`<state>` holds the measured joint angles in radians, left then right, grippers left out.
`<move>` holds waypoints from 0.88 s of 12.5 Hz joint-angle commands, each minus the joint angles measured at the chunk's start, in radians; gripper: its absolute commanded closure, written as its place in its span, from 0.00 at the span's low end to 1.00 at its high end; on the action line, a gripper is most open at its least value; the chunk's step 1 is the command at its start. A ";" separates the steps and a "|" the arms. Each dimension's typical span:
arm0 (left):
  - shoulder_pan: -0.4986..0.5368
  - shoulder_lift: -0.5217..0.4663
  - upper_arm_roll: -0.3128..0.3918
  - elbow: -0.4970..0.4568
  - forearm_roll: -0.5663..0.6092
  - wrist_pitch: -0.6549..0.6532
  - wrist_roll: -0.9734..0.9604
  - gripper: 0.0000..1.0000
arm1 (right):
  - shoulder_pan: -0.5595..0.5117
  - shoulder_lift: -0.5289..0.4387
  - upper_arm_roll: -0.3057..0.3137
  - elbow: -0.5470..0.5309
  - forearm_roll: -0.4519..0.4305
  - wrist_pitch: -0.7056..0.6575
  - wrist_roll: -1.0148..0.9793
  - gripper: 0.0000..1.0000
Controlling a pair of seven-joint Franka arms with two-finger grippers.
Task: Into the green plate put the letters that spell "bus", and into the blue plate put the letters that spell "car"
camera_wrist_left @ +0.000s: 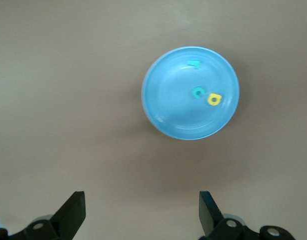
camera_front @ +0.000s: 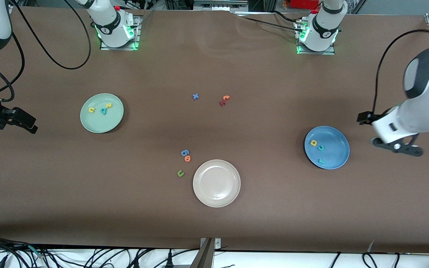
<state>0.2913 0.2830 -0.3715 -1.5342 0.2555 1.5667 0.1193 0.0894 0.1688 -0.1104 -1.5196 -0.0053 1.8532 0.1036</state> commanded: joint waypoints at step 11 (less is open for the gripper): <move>-0.259 -0.305 0.365 -0.118 -0.285 -0.007 -0.106 0.00 | -0.005 -0.008 0.006 0.004 0.018 -0.003 -0.005 0.00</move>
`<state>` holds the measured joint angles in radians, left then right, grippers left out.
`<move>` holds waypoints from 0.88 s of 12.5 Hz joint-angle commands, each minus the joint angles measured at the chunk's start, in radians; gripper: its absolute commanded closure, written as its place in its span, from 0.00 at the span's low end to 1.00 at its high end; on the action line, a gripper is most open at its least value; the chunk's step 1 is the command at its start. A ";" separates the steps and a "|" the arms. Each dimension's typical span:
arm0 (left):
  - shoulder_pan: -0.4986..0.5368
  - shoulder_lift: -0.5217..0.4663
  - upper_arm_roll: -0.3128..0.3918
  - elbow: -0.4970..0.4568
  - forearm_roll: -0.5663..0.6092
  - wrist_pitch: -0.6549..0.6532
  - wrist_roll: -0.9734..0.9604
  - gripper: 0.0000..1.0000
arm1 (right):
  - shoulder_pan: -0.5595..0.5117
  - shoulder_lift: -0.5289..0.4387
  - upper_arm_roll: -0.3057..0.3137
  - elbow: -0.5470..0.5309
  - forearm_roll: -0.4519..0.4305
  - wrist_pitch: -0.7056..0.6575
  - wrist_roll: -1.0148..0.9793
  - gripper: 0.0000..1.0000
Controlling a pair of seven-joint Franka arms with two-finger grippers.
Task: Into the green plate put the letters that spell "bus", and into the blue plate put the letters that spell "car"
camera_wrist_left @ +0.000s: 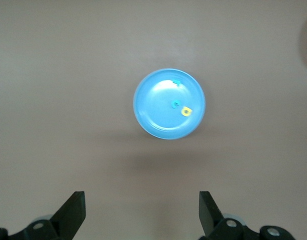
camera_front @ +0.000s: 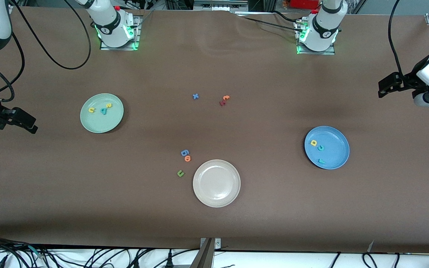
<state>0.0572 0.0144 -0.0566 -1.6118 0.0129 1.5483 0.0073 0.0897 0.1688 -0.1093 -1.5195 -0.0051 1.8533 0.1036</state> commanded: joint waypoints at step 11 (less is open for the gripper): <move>-0.008 -0.016 0.044 -0.033 -0.041 0.007 0.005 0.00 | -0.007 -0.006 0.002 0.004 0.019 -0.003 -0.005 0.00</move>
